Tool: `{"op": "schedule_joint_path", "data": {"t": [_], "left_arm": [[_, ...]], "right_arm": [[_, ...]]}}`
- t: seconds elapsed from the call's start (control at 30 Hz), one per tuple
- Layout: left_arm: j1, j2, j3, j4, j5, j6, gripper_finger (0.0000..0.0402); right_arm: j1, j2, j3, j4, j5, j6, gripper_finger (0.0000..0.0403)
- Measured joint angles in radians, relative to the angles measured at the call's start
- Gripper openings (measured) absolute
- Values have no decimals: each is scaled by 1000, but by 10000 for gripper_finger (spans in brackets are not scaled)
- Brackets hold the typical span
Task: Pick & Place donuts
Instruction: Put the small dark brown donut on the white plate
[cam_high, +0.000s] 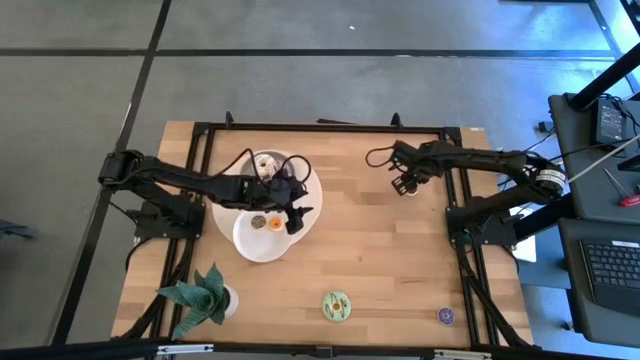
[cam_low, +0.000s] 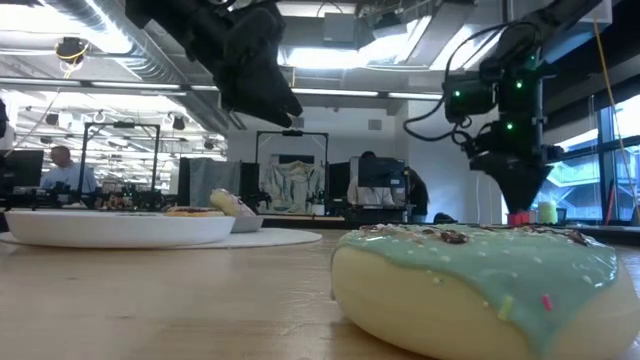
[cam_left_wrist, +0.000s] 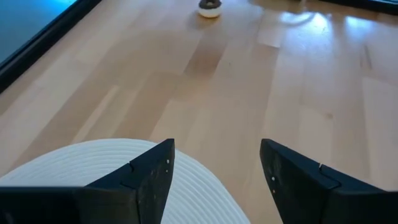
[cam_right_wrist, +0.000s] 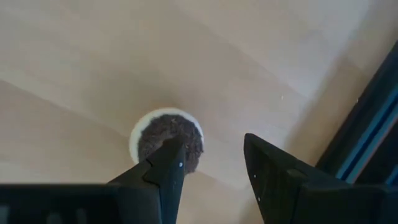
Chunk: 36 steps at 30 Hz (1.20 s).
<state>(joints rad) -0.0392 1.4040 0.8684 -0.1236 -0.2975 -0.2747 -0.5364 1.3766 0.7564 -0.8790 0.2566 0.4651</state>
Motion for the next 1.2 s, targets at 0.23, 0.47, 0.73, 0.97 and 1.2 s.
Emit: {"op": "schedule_joint_path", "data": {"t": [0.23,0.47,0.73,0.97,1.2], "left_arm": [[-12,0,0,0,0,9,231],[-12,0,0,0,0,9,231],[-12,0,0,0,0,9,231],[-12,0,-1,2,-10,8,231],[-11,1,-2,66,-132,-95,231]], "right_arm": [[-4,0,-59,47,-52,0,165],[-5,0,-126,147,-69,-2,164],[-5,0,-140,174,-70,-6,110],[-3,0,-134,169,-46,-67,29],[60,0,-71,259,-25,-111,17]]}}
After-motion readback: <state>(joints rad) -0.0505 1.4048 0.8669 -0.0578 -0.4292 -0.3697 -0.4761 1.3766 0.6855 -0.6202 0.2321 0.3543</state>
